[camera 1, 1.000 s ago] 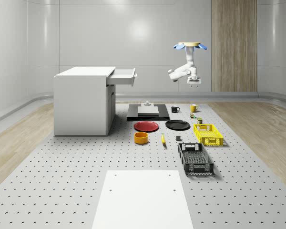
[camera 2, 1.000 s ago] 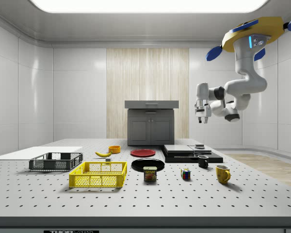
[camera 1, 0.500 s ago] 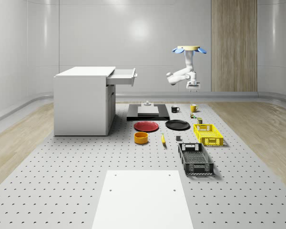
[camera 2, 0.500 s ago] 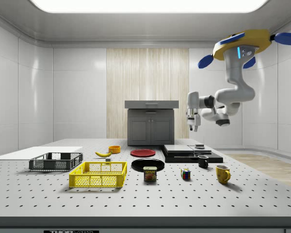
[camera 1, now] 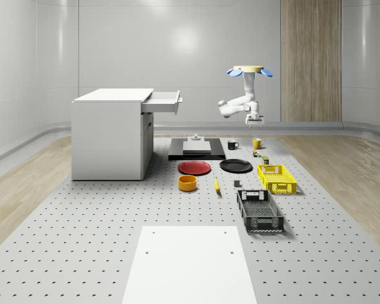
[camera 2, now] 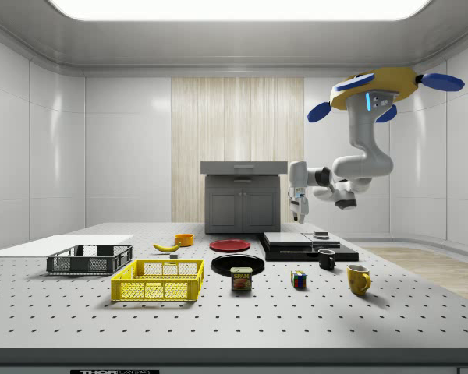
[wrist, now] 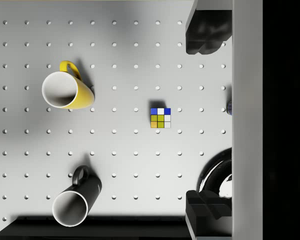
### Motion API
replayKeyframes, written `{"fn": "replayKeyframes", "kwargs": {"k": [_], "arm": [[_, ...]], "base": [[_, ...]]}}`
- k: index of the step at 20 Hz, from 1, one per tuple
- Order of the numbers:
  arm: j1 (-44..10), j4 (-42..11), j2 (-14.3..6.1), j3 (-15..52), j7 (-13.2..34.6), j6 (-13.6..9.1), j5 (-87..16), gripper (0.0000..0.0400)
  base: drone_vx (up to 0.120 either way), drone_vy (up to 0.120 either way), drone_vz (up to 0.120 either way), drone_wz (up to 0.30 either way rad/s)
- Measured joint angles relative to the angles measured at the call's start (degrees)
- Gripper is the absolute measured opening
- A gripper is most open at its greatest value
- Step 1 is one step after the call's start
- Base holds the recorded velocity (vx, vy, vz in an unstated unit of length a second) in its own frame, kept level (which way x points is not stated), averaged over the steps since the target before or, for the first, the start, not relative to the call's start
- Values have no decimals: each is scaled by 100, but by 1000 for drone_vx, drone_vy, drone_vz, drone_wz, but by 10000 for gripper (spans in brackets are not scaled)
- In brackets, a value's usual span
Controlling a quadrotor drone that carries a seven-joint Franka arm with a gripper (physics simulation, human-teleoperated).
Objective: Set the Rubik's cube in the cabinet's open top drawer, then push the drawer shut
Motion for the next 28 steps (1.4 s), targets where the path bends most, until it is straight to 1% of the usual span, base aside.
{"fn": "replayKeyframes", "kwargs": {"k": [14, 28], "arm": [[-109, 24, -356, 98, 102, 328, 178, 400], [-196, 43, -668, 173, 182, 618, 327, 400]], "base": [[0, 0, -120, 0], [0, 0, -120, 0]]}}
